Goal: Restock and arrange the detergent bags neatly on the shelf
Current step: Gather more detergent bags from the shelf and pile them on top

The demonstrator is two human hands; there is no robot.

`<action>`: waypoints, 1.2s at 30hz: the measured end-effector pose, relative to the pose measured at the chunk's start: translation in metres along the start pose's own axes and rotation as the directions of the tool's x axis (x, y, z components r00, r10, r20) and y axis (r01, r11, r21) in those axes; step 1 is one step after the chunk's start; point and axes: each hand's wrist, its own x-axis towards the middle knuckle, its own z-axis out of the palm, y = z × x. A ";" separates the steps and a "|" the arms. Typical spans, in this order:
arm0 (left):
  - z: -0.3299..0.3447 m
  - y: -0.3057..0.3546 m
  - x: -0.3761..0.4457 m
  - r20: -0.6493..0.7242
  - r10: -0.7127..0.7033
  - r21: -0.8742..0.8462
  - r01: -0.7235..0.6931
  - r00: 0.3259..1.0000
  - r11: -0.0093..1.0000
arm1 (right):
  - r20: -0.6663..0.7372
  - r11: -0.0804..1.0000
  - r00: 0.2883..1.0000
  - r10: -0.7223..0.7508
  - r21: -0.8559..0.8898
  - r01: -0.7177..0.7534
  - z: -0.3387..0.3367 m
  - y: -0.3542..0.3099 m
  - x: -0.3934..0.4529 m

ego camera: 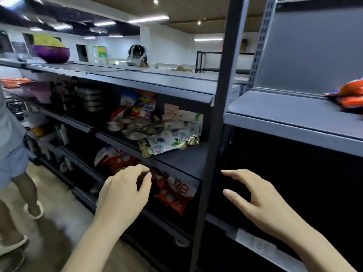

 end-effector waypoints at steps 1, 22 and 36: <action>0.003 -0.012 0.011 0.006 -0.006 0.008 0.006 1.000 1.000 | 0.011 1.000 1.000 -0.007 -0.002 0.007 0.012 -0.003 0.013; 0.041 -0.217 0.221 0.107 0.033 0.019 -0.036 0.994 0.999 | 0.082 0.991 0.989 0.126 -0.048 -0.123 0.161 -0.068 0.238; 0.055 -0.378 0.394 0.287 0.218 0.055 -0.244 0.933 0.968 | 0.021 0.905 0.905 0.425 -0.051 -0.423 0.258 -0.139 0.379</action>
